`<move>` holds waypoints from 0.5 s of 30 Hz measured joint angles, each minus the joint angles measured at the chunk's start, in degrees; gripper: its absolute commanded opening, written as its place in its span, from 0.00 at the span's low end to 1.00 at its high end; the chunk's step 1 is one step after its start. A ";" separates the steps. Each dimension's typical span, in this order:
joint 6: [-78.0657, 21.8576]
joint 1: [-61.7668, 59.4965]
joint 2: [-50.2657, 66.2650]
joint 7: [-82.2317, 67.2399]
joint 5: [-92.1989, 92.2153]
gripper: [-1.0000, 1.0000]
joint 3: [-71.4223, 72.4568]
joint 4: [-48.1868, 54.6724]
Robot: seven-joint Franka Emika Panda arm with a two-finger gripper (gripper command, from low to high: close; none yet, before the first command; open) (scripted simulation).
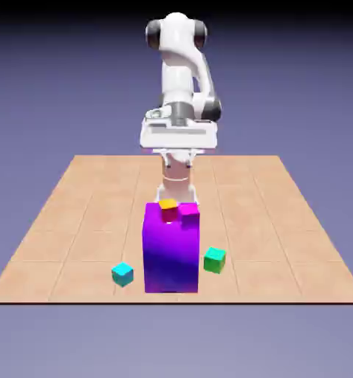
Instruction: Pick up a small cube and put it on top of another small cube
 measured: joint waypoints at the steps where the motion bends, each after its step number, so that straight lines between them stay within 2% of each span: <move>1: 0.37 -0.98 -0.51 1.45 0.37 0.50 2.08 -0.09; 15: 5.62 -14.65 -7.66 21.78 5.57 0.50 31.15 -1.40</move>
